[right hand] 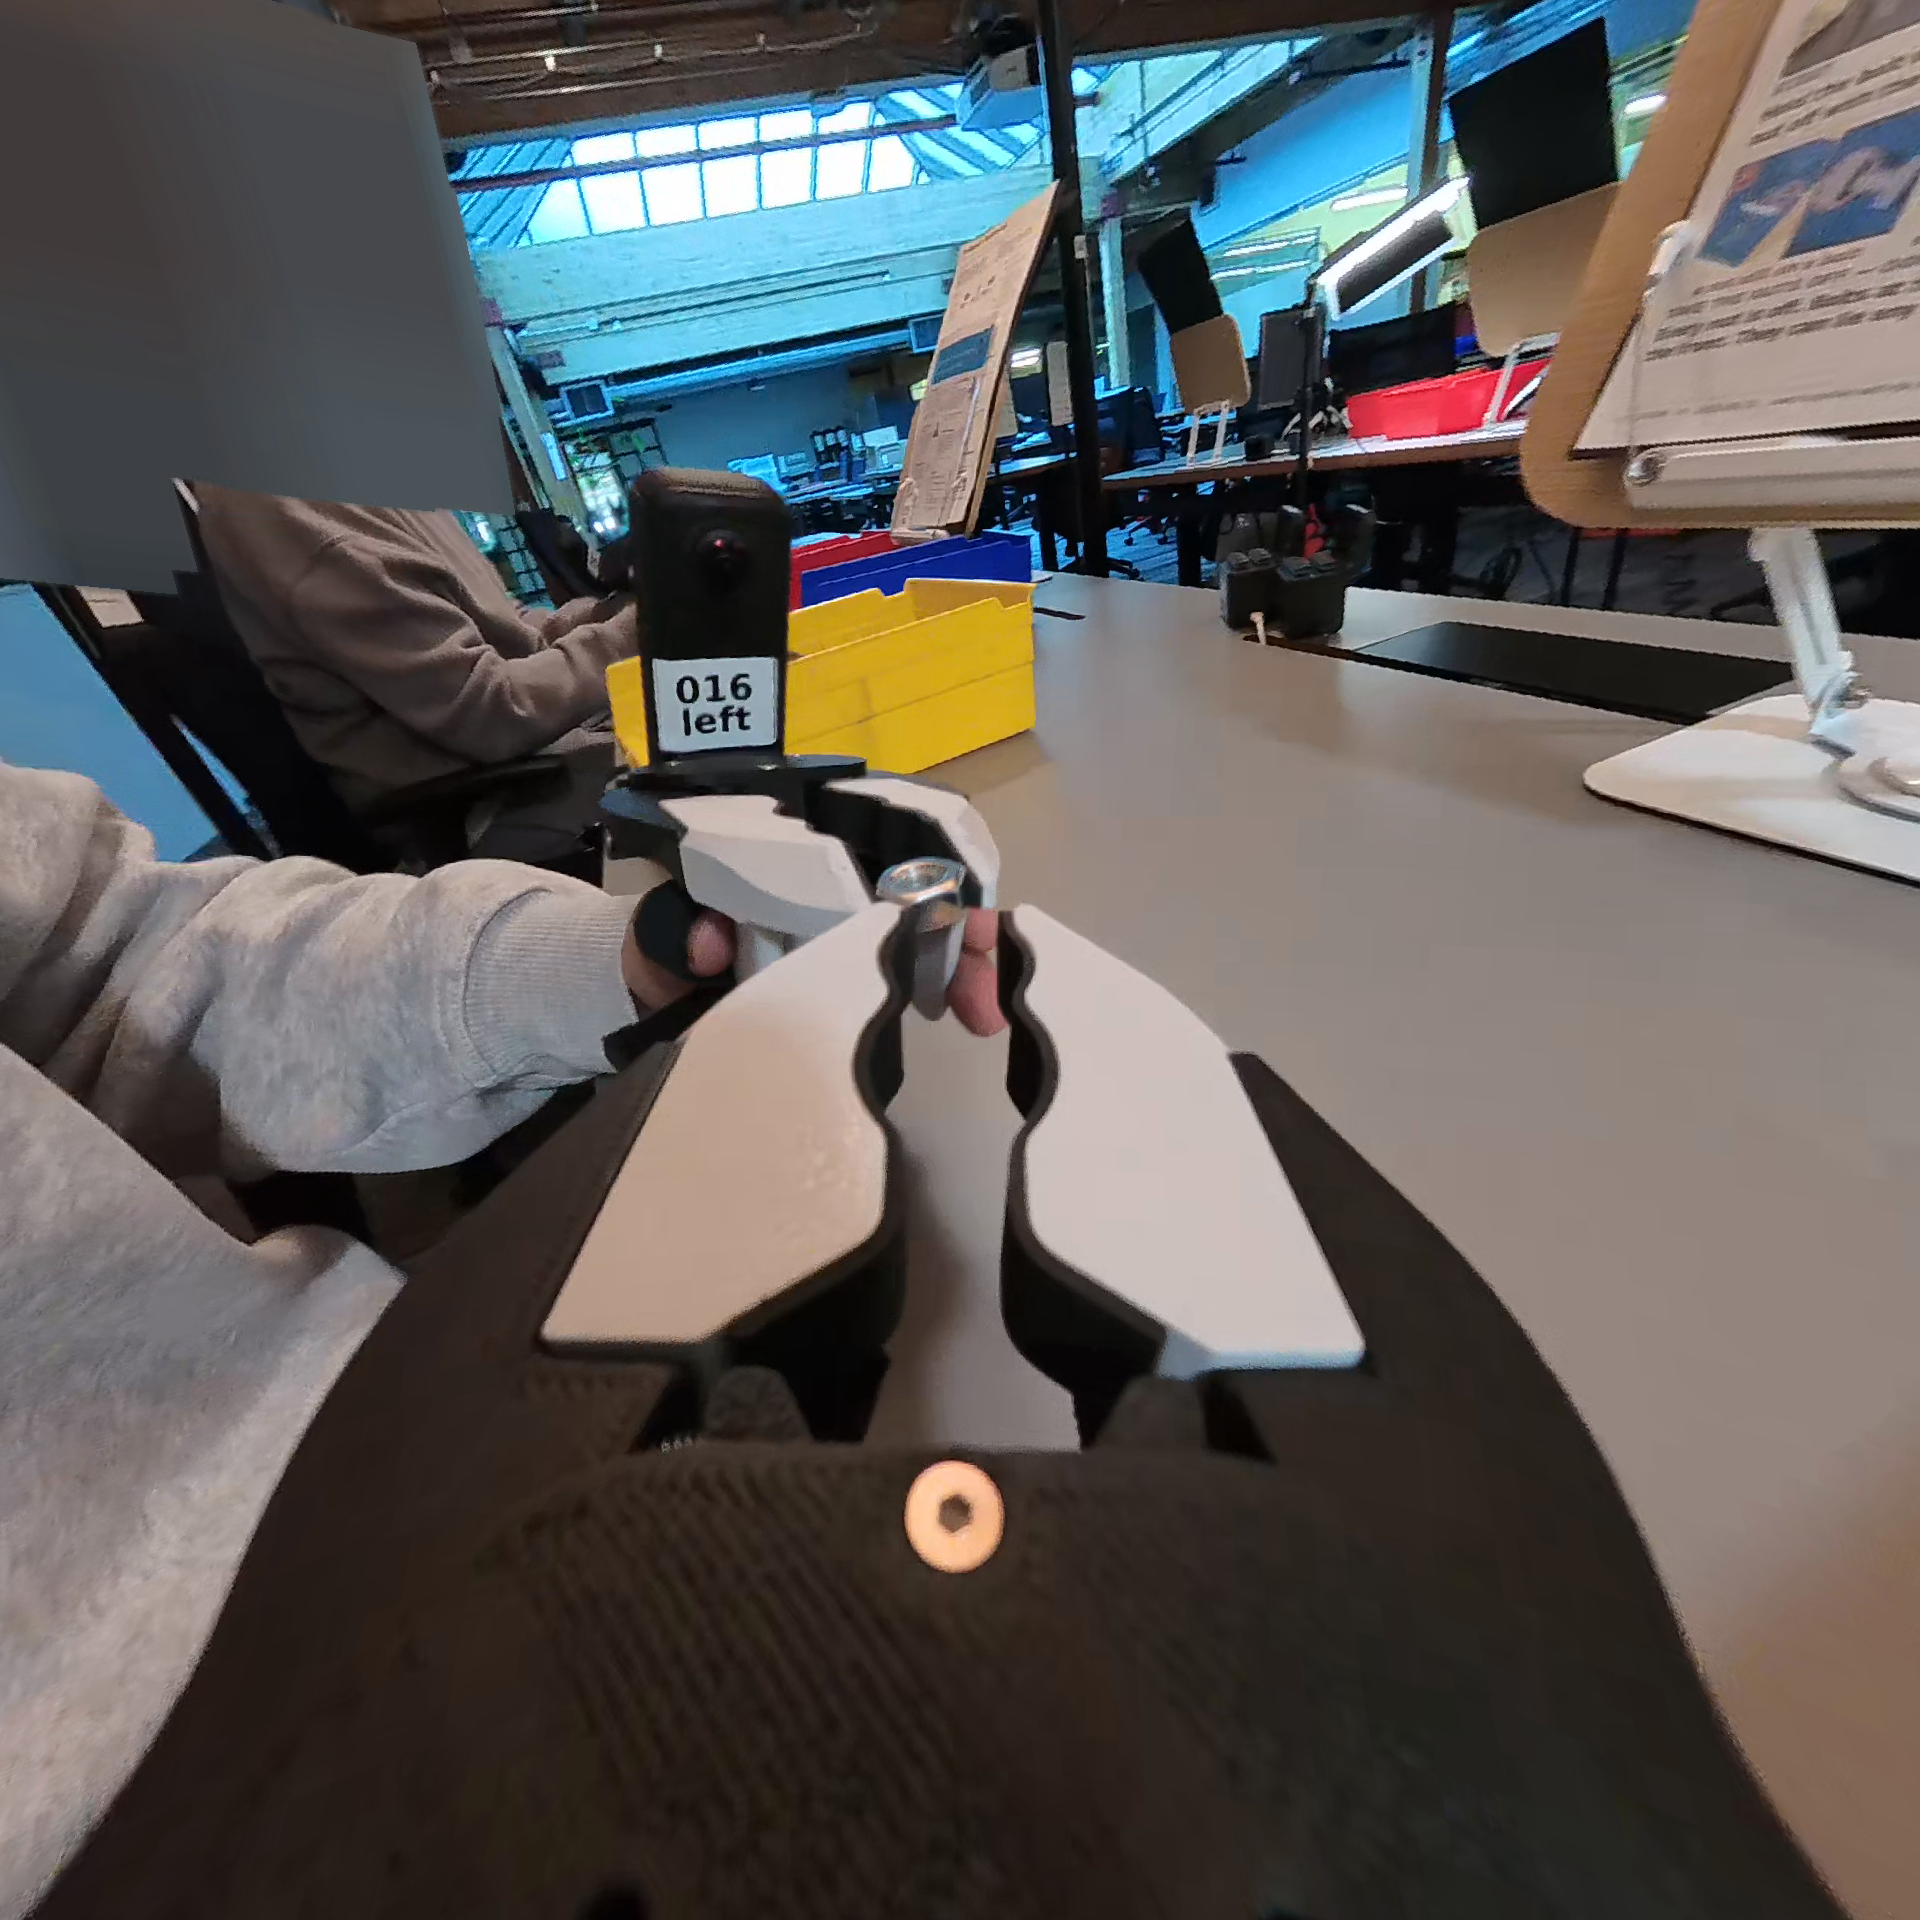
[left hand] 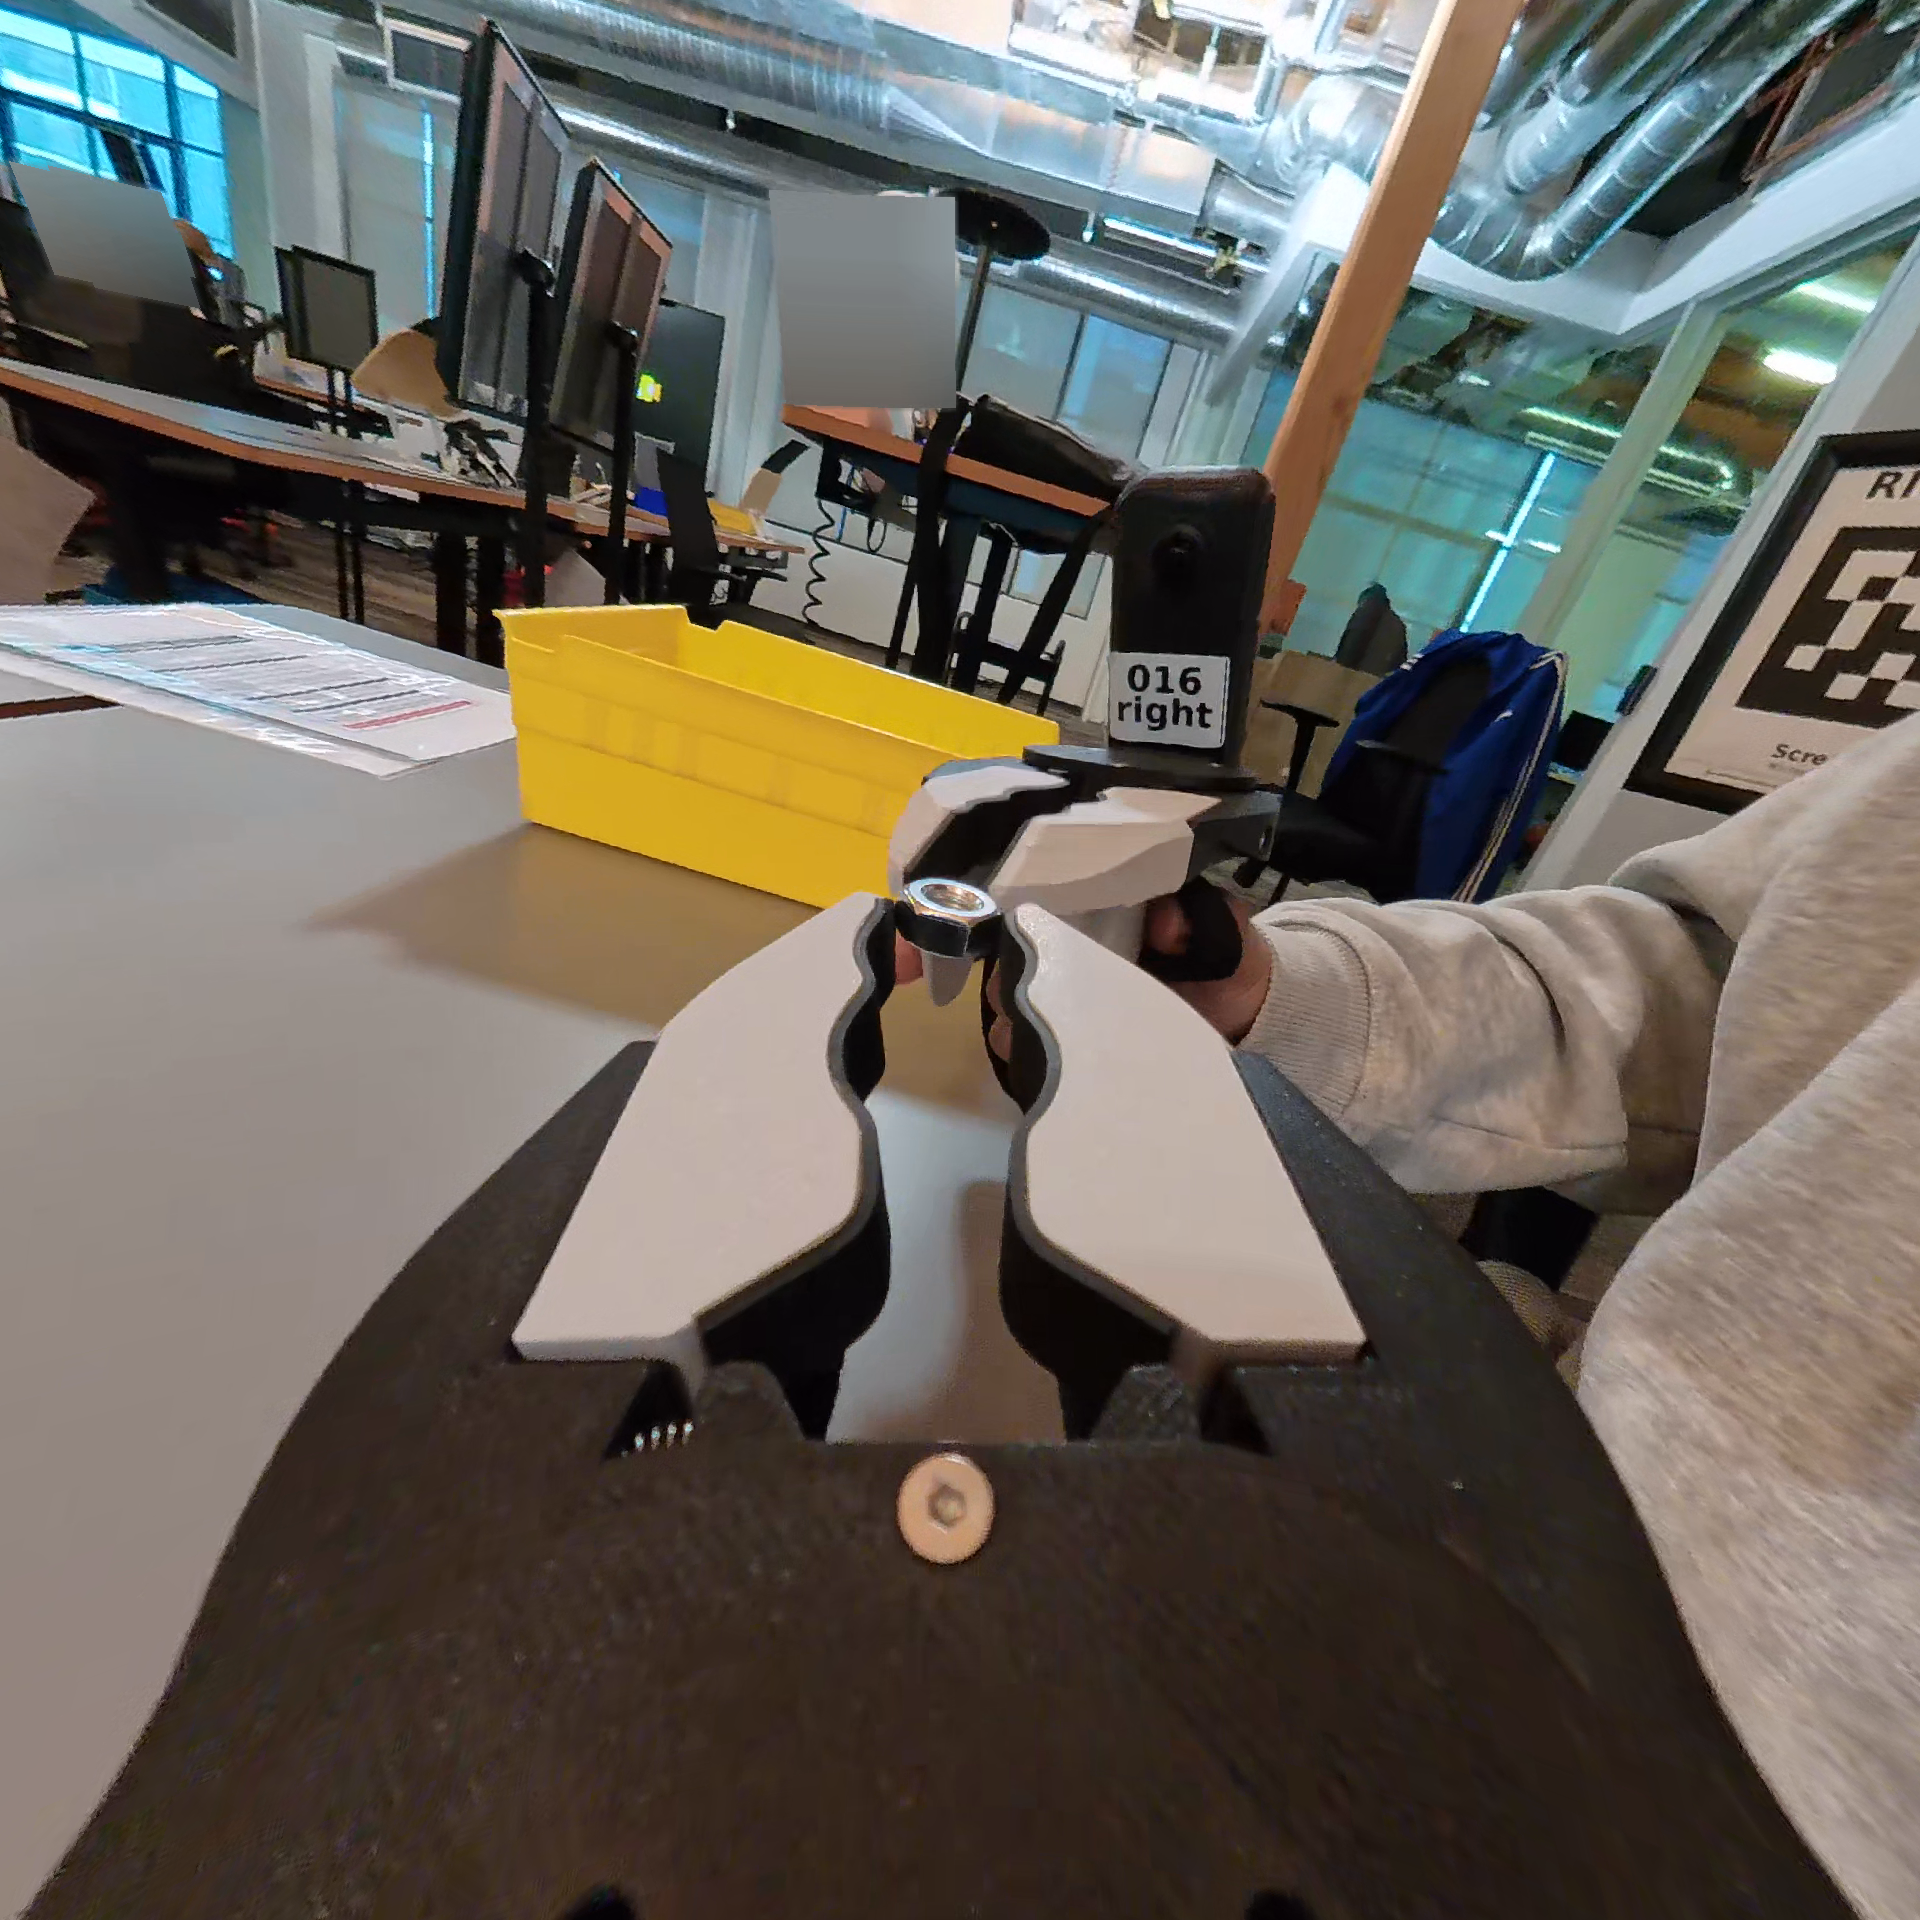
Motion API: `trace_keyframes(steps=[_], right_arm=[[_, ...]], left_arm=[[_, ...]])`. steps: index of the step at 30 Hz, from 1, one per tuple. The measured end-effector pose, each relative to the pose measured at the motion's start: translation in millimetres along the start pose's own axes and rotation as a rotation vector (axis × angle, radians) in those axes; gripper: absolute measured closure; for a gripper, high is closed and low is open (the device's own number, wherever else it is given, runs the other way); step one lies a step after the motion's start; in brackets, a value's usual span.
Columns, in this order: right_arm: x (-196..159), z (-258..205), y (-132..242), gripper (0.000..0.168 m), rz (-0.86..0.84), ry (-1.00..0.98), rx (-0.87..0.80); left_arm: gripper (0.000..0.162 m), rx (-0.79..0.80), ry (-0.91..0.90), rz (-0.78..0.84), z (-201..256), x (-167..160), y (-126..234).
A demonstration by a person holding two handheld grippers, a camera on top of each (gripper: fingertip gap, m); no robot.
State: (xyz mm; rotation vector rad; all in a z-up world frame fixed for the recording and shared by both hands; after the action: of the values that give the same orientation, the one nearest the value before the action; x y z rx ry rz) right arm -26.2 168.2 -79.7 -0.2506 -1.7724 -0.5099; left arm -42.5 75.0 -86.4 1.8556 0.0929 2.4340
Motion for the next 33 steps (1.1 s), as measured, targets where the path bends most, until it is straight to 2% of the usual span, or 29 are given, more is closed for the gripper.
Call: trace_keyframes(steps=[7,23,33], right_arm=[[0,-6,-6,0.154,-0.011,0.032,0.04],[-3,-21,-13,0.153,-0.034,0.043,0.207],[-1,-21,-12,0.157,-0.038,0.036,0.202]], left_arm=[[0.144,-0.03,0.02,0.006,1,0,6],[0.144,-0.279,0.121,-0.046,10,-5,17],[0.144,-0.276,0.134,-0.043,9,-6,17]])
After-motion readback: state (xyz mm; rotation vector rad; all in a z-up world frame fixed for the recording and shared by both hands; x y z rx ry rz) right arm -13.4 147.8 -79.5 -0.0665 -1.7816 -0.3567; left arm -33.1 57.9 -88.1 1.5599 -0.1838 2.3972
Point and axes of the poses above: each gripper's, where its closed fingertips meet, y back along the fingers, x out of its top, z = x × y across the jaws, the point moved 5 cm from there along y, back along the fingers, and after that the axes turned 13 degrees about -z, right-handed, at the moved point
